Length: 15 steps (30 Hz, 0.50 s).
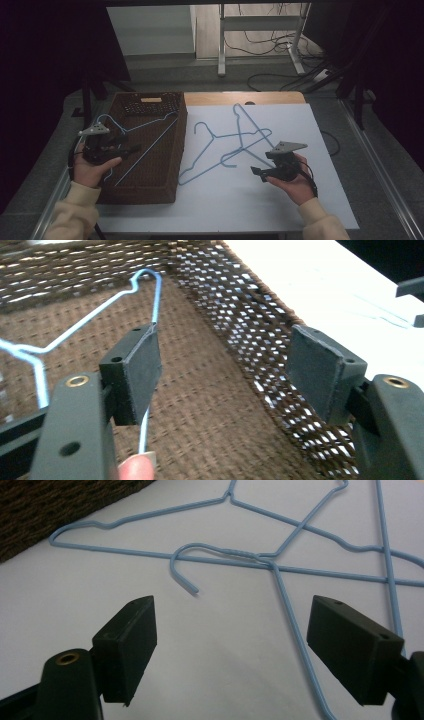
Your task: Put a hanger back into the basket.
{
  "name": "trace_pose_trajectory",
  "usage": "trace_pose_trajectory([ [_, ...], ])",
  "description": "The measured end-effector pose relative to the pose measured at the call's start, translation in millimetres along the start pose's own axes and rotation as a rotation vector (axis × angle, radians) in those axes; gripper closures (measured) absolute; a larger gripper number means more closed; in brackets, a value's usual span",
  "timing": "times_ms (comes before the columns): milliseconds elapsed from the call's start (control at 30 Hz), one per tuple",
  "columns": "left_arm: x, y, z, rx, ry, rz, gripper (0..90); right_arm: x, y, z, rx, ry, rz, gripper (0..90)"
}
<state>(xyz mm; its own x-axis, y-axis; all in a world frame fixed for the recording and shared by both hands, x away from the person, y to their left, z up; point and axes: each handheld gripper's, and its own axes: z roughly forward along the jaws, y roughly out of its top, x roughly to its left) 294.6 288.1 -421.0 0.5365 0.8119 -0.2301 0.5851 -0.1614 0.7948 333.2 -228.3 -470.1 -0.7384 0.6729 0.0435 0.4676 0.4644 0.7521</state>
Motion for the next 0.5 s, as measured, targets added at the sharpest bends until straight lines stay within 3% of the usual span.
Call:
trace_pose_trajectory([
  [167,-15.8,1.3,6.4,0.018,-0.02,0.043,27.8,-1.8,1.2,2.5,0.009,0.0,0.006,20.2],
  [333,-33.5,1.7,10.6,0.014,-0.059,0.043,27.7,-0.2,2.4,4.1,0.014,-0.003,-0.003,20.2],
  [500,-57.1,0.9,21.9,0.035,-0.091,0.085,26.4,-0.4,1.0,-0.1,0.012,-0.006,0.004,20.3],
])
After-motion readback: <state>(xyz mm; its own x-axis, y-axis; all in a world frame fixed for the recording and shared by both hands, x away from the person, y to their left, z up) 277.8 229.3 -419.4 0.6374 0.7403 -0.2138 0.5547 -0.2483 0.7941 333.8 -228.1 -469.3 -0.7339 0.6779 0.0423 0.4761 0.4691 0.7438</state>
